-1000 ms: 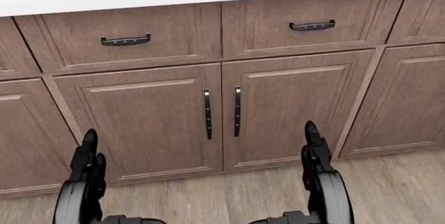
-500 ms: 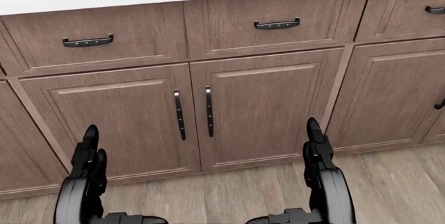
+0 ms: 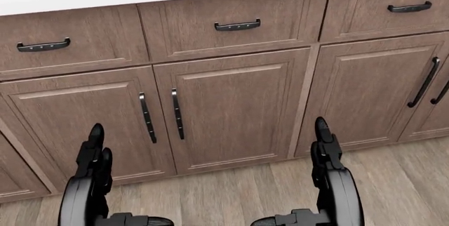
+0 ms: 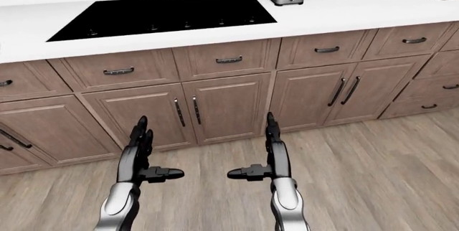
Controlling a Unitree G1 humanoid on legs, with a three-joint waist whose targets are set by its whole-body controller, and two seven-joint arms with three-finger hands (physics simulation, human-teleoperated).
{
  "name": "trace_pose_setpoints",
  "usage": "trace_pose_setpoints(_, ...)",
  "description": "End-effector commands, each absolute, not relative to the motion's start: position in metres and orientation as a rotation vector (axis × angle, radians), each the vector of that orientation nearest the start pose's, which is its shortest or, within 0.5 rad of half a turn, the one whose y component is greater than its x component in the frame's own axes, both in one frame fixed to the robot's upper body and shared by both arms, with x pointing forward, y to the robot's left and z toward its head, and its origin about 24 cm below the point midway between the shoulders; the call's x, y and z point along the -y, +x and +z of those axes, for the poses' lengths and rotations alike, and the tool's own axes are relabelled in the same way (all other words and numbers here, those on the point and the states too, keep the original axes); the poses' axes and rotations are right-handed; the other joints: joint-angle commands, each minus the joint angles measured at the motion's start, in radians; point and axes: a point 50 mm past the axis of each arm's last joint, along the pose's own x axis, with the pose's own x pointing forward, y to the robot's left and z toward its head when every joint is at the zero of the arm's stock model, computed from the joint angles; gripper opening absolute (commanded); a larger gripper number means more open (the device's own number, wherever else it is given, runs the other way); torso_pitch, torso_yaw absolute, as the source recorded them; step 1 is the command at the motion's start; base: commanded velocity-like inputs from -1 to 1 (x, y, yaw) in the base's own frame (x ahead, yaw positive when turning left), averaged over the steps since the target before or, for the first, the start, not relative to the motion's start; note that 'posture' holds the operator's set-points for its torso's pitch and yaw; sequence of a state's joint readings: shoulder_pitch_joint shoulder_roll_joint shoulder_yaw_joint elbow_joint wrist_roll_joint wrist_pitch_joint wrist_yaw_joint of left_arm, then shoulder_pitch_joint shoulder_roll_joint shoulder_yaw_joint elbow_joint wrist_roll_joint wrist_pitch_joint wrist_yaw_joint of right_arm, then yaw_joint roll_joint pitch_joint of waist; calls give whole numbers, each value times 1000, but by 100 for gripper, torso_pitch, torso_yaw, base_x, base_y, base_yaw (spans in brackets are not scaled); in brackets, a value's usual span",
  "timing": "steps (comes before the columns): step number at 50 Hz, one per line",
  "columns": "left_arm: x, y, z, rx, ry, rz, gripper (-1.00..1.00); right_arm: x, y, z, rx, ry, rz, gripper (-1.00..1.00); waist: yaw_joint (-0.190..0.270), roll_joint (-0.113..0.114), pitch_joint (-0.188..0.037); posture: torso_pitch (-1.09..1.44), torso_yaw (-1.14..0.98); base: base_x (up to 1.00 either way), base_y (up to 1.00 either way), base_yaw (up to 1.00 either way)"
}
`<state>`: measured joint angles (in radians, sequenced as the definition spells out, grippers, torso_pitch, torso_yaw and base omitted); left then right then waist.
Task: Navigate to the toaster.
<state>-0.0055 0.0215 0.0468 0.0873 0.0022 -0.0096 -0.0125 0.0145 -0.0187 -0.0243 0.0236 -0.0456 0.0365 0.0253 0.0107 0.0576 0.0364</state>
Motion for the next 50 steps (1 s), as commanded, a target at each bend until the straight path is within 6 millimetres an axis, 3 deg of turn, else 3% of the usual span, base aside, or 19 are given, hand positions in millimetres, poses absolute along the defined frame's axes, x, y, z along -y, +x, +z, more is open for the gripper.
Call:
trace_pose_setpoints(1, -165, 256, 38, 2, 28, 35, 100, 156, 254, 45, 10, -62, 5, 100, 2, 13, -15, 0, 0, 0, -25, 0)
trace_pose_setpoints(2, -165, 256, 38, 2, 28, 35, 100, 156, 254, 45, 10, -61, 4, 100, 4, 44, -28, 0, 0, 0, -23, 0)
trace_pose_setpoints(3, -165, 257, 38, 1, 28, 35, 100, 156, 255, 45, 10, -62, 5, 100, 15, -8, -15, 0, 0, 0, -25, 0)
trace_pose_setpoints(5, -165, 256, 39, 2, 29, 35, 100, 156, 255, 45, 10, -62, 4, 100, 9, 12, -21, 0, 0, 0, -25, 0)
trace_pose_setpoints(9, -165, 257, 38, 2, 30, 34, 100, 156, 254, 46, 11, -63, 5, 100, 9, -12, -26, 0, 0, 0, -25, 0)
trace_pose_setpoints(13, -165, 257, 37, 2, 31, 34, 100, 156, 254, 46, 11, -62, 4, 100, 9, -72, -21, 0, 0, 0, -25, 0)
trace_pose_setpoints(15, -165, 257, 38, 1, 31, 34, 100, 156, 254, 45, 10, -63, 4, 100, 2, -148, -41, 0, 0, 0, -25, 0)
trace_pose_setpoints(16, -165, 257, 38, 2, 31, 34, 100, 156, 254, 45, 11, -63, 4, 100, -6, -101, -32, 0, 0, 0, -24, 0)
trace_pose_setpoints(17, -165, 257, 38, 2, 32, 33, 100, 156, 254, 46, 11, -62, 3, 100, -4, -109, -28, 0, 0, 0, -26, 0)
trace_pose_setpoints(23, -165, 257, 37, 0, 33, 32, 100, 156, 254, 45, 12, -63, 3, 100, -3, -54, -12, 0, 0, 0, -24, 0)
trace_pose_setpoints(29, -165, 256, 38, 1, 32, 33, 100, 156, 254, 45, 12, -63, 3, 100, 3, 36, -15, 0, 0, 0, -25, 0)
trace_pose_setpoints(30, -165, 257, 38, 1, 32, 33, 100, 156, 254, 45, 13, -64, 3, 100, 14, -5, -10, 0, 0, 0, -25, 0)
trace_pose_setpoints(32, -165, 256, 38, 1, 33, 32, 100, 156, 254, 46, 13, -63, 3, 100, 8, 10, -19, 0, 0, 0, -24, 0)
trace_pose_setpoints(37, -165, 257, 36, 1, 32, 33, 100, 156, 254, 45, 13, -64, 3, 100, 8, -29, -22, 0, 0, 0, -25, 0)
trace_pose_setpoints(40, -164, 256, 38, 1, 33, 32, 100, 156, 254, 45, 13, -64, 3, 100, 8, -87, -24, 0, 0, 0, -25, 0)
trace_pose_setpoints(41, -165, 256, 37, 1, 33, 32, 100, 156, 254, 45, 13, -64, 3, 100, 5, -129, -37, 0, 0, 0, -25, 0)
trace_pose_setpoints(42, -165, 257, 36, 1, 33, 32, 100, 156, 254, 45, 13, -64, 3, 100, 6, -136, -46, 0, 0, 0, -24, 0)
trace_pose_setpoints(44, -165, 257, 35, 1, 32, 32, 100, 156, 254, 45, 13, -64, 3, 100, -1, -113, -23, 0, 0, 0, -25, 0)
trace_pose_setpoints(50, -165, 257, 37, 0, 34, 32, 100, 156, 254, 46, 13, -65, 3, 100, 0, -53, -12, 0, 0, 0, -25, 0)
